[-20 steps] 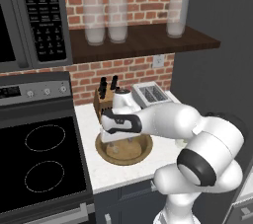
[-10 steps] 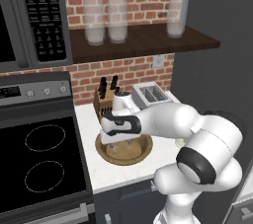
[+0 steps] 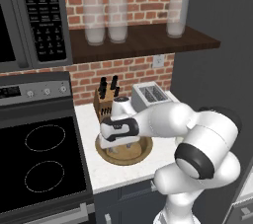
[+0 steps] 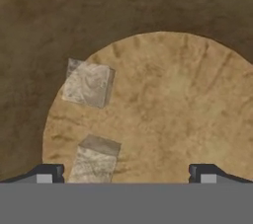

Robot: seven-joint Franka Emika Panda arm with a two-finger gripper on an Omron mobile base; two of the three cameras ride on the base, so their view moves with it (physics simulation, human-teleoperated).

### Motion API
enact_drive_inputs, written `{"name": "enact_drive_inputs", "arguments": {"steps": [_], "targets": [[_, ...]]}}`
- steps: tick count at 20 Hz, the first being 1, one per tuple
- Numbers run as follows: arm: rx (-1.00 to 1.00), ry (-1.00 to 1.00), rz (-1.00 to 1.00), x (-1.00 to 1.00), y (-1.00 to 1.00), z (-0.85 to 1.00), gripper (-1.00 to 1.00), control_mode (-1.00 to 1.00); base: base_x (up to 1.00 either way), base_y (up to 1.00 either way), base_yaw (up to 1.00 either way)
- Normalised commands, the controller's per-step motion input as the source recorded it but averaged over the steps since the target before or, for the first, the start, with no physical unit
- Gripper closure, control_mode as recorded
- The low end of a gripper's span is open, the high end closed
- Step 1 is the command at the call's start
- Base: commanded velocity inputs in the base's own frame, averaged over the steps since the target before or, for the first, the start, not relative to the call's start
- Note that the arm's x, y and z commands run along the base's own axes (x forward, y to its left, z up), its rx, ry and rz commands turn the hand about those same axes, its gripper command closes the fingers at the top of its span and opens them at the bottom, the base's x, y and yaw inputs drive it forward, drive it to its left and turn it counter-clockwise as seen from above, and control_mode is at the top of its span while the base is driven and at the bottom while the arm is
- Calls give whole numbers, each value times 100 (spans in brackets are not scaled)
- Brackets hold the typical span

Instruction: Grab a lemon wedge from the fridge and one ice cube from the ice bowl, and put them in the glass of lemonade.

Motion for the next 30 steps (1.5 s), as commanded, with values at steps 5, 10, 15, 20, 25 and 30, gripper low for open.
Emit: {"name": "enact_drive_inputs", "arguments": {"steps": [5, 10, 15, 20, 25, 30], "targets": [[0, 0, 0, 0, 0, -5, -100, -100, 0, 0, 0], [0, 0, 0, 0, -6, 0, -100, -100, 0, 0, 0], [0, 0, 0, 0, -27, 0, -100, -100, 0, 0, 0], [0, -2, 0, 0, -26, 2, -100, -100, 0, 0, 0], [0, -3, 0, 0, -6, 6, -100, -100, 0, 0, 0], [0, -3, 4, 6, 14, 0, -100, -100, 0, 0, 0]]}}
